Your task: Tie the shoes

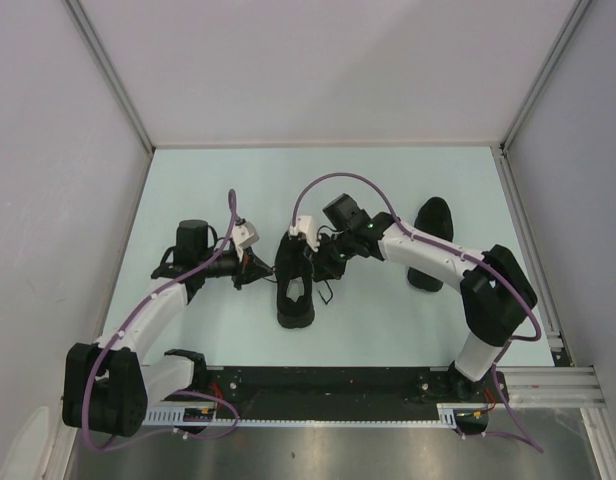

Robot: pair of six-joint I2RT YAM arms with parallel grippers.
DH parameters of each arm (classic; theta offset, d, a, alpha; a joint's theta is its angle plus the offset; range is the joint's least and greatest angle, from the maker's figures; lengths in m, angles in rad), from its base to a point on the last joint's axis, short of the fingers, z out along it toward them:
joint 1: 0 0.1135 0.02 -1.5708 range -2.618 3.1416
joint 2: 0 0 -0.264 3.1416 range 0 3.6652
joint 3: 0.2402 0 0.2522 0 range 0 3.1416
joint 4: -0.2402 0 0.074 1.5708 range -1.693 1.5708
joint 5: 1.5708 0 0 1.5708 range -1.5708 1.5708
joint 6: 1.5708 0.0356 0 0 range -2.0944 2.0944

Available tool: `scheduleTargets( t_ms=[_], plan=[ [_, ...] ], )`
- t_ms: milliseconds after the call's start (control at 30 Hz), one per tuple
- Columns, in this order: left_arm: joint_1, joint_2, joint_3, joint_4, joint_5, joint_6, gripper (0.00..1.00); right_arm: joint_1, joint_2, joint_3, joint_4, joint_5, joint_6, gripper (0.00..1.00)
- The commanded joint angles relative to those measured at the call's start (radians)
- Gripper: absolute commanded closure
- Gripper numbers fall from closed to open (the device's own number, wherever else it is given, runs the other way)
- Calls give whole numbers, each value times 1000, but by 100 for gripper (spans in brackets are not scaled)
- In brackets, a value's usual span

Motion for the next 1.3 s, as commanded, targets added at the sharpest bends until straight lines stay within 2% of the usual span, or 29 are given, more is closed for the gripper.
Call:
scheduleTargets(
  t_ms=[0, 133, 367, 600, 700, 800, 900, 1033, 1067, 1167, 1267],
  plan=[
    [12, -9, 11, 26, 30, -15, 100, -59, -26, 38, 83, -53, 134, 100],
    [13, -24, -21, 32, 22, -35, 100, -124, -25, 21, 198, -136, 337, 100],
    [13, -26, -32, 3, 16, -8, 100, -133, -8, -2, 287, -209, 455, 100],
    [13, -17, -31, -46, 17, 40, 100, -131, -32, -24, 281, -248, 442, 100],
    [13, -12, -22, -90, 31, 83, 99, -113, -40, -28, 228, -244, 355, 100],
    [19, -27, -12, -115, 58, 97, 87, -93, -61, -50, 195, -229, 316, 100],
    [42, -55, -2, -115, 105, 92, 79, -73, -72, -62, 174, -210, 284, 100],
    [59, -67, 21, -123, 106, 94, 77, -61, -75, -65, 171, -201, 265, 100],
    [65, -67, 27, -132, 105, 95, 69, -59, -75, -65, 172, -201, 265, 100],
    [68, -72, 26, -98, 83, 59, 56, -58, -77, -65, 174, -201, 267, 100],
    [68, -72, 38, -43, 80, -3, 54, -58, -78, -67, 171, -201, 265, 100]
  ],
)
